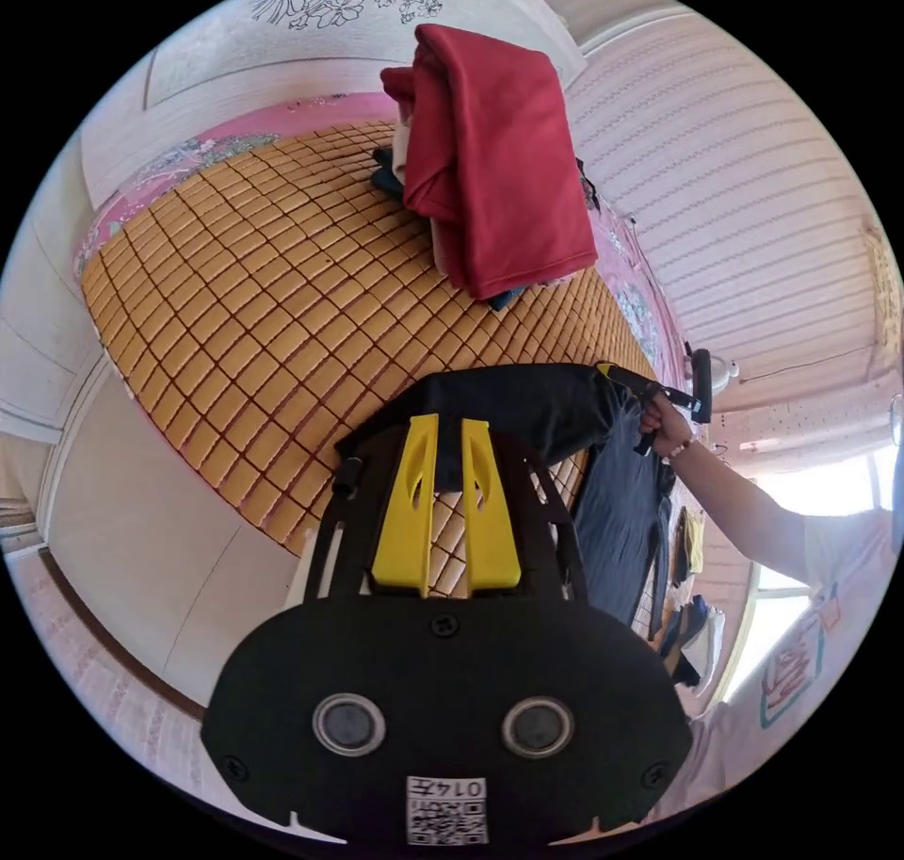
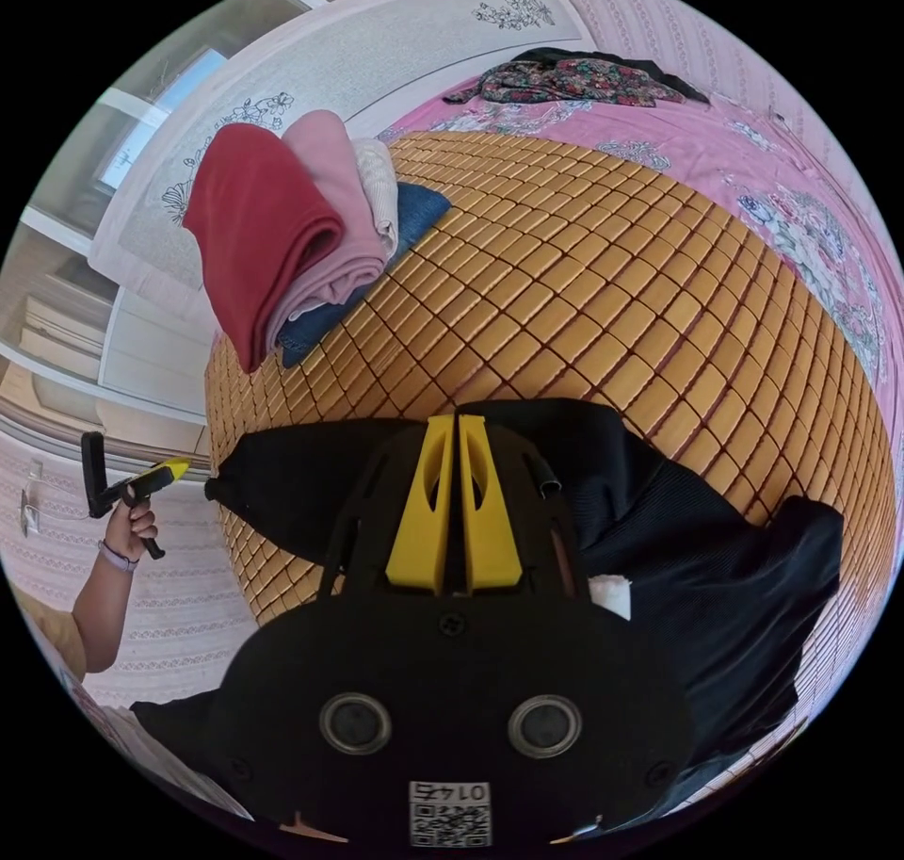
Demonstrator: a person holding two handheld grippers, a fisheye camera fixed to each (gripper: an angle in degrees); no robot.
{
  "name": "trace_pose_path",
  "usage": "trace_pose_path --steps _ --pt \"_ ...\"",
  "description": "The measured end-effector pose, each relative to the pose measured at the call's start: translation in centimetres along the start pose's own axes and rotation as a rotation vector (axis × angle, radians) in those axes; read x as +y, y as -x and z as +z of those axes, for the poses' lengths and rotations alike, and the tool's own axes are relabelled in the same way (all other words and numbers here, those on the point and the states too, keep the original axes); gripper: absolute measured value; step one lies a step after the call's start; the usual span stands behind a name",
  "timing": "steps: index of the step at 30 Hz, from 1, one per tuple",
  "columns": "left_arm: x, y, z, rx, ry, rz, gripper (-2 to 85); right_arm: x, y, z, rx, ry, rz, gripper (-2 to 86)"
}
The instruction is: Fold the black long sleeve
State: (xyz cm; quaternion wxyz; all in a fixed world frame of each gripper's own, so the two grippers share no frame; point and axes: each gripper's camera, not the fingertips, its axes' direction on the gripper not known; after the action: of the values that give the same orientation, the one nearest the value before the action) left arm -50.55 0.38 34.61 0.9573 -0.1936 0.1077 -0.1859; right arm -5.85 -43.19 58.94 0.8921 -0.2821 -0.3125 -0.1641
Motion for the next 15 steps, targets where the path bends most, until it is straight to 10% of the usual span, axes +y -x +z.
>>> trace_pose_path --steps 15 --pt "-3.0 0.4 3.5 -0.321 0.110 0.027 0.3 0.6 0.5 1.3 -0.003 0.036 -0.034 0.2"
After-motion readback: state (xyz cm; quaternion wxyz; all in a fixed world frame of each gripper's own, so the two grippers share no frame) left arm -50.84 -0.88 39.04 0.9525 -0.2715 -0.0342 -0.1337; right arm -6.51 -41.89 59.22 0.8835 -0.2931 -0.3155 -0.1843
